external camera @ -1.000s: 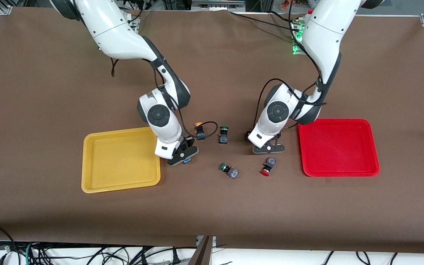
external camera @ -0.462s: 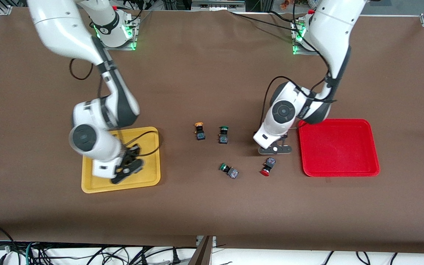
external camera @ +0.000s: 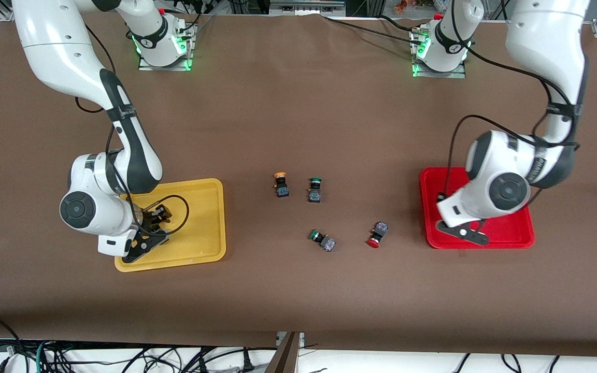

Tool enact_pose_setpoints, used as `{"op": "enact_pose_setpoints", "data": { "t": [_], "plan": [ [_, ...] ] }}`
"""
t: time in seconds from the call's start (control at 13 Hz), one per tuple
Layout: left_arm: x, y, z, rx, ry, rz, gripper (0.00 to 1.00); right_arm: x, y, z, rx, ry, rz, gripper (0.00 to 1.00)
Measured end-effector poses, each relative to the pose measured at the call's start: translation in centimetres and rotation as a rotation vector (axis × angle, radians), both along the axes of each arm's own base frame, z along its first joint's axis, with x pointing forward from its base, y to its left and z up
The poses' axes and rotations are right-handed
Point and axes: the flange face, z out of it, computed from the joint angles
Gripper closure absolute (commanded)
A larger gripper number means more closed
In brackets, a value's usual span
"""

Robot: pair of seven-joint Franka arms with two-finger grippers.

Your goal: Place red and yellow buttons in trays

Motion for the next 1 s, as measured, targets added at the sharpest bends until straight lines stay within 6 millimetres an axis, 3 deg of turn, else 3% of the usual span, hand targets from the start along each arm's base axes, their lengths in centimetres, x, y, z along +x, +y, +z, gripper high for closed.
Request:
{"op": "enact_pose_setpoints", "data": {
  "t": [0.08, 0.23, 0.31, 0.38, 0.54, 0.69, 0.77, 0.85, 1.0],
  "plan": [
    [-0.2, 1.6, -2.2, -0.004, 0.037, 0.000, 0.01, -0.3, 1.3, 1.3, 0.020, 0.019, -0.039, 0.04],
    [-0.6, 1.4, -4.9, -0.007, 0.073, -0.001, 0.00, -1.4, 6.0, 3.3, 0.048, 0.047, -0.126, 0.04],
    [-0.5, 0.8, -4.7, -0.011, 0.067, -0.007, 0.00, -2.2, 9.0, 3.6, 0.052, 0.056, -0.179, 0.04],
    [0.1, 0.2, -3.6, -0.017, 0.044, -0.013, 0.00, -3.4, 12.6, 3.6, 0.050, 0.066, -0.236, 0.04],
    [1.5, -1.9, 0.8, -0.044, -0.036, -0.028, 0.00, -6.2, 20.3, 3.0, 0.045, 0.052, -0.342, 0.04],
    [2.5, -5.7, 5.6, -0.119, -0.104, 0.022, 0.00, -9.1, 26.3, 1.2, 0.046, 0.035, -0.414, 0.04],
    [2.6, -7.9, 7.0, -0.161, -0.115, 0.070, 0.00, -10.3, 28.4, 0.0, 0.048, 0.028, -0.445, 0.04],
    [2.5, -10.0, 7.1, -0.198, -0.106, 0.114, 0.00, -11.2, 29.7, -1.4, 0.053, 0.019, -0.472, 0.04],
    [1.5, -14.4, 4.2, -0.229, -0.057, 0.137, 0.00, -12.6, 31.2, -4.2, 0.072, -0.003, -0.519, 0.04]
  ]
}}
